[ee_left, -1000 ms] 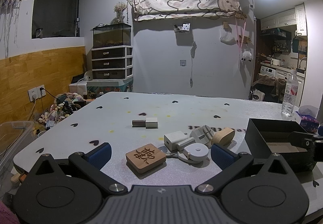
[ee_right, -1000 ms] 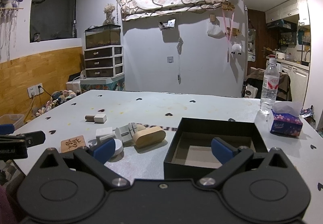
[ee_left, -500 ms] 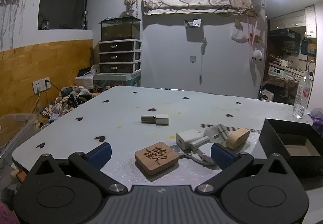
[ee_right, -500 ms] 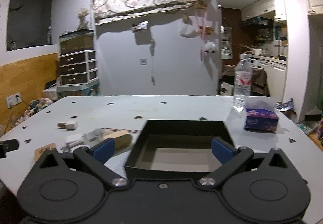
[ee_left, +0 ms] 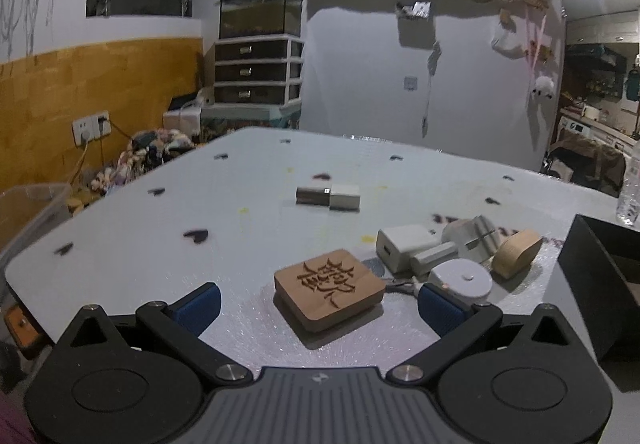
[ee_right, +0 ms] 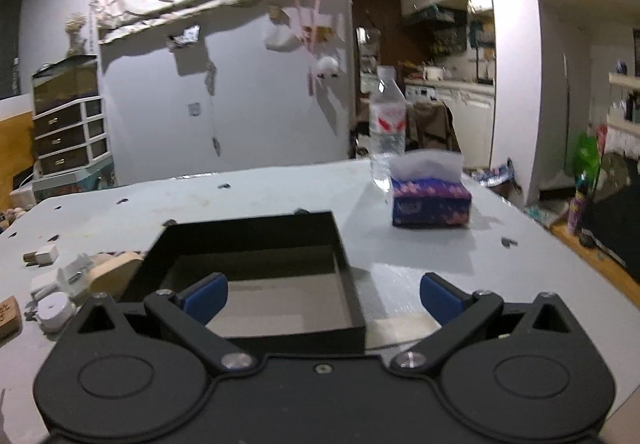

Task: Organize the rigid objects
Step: 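Move the left tool to the carved wooden block and close on it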

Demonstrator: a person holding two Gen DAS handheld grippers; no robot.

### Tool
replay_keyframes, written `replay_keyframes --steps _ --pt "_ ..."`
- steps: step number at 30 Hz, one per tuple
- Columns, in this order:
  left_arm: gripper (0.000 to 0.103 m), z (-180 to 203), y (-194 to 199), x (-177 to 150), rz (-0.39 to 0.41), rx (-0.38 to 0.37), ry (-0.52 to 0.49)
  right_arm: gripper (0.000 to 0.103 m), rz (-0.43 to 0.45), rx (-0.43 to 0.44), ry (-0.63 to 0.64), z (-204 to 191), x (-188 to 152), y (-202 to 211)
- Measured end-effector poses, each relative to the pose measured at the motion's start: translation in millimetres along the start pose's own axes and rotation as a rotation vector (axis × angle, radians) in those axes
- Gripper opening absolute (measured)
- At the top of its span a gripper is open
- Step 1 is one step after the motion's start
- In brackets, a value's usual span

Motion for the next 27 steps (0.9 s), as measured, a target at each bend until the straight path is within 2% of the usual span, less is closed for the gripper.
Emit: replay_keyframes --steps 4,6,8,11,15,20,24,27 --pt "0.103 -3 -21 -6 -0.059 0.024 0.042 0.103 -0.04 -0.018 -0.014 10 -8 -13" --pt "0.103 -4 -33 -9 -0.112 0.042 0.066 0.096 -0.068 -0.006 -0.038 13 -13 -21" --pt "0.103 -5 -43 -13 -0.166 0.025 0.108 0.077 -0.106 0.024 -0.072 16 -17 -31" --pt "0.103 -8 -55 -15 -0.212 0.05 0.164 0.059 -0.147 0.04 -0.095 18 -21 -43" --pt "0.103 -11 -67 -12 -0.234 0.087 0.219 0.049 -0.175 0.058 -0.097 17 -22 -54" --pt "0.103 -12 -84 -6 -0.264 0.124 0.31 0.028 -0.189 0.074 -0.107 17 -19 -64" --pt "0.103 -11 -95 0 -0.26 0.155 0.353 0.022 -0.198 0.084 -0.094 15 -16 -71" --pt "0.102 -5 -101 3 -0.253 0.167 0.335 0.016 -0.213 0.084 -0.082 13 -16 -77"
Point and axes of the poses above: each gripper's, at about its wrist camera, not at the fingertips, and y roughly against the way its jaws point, z to its right, x to its top, the point moved 10 cm from there along -y, roughly the way its jaws point, and after that the axes turned 7 degrees about y, right-handed, at the moved point
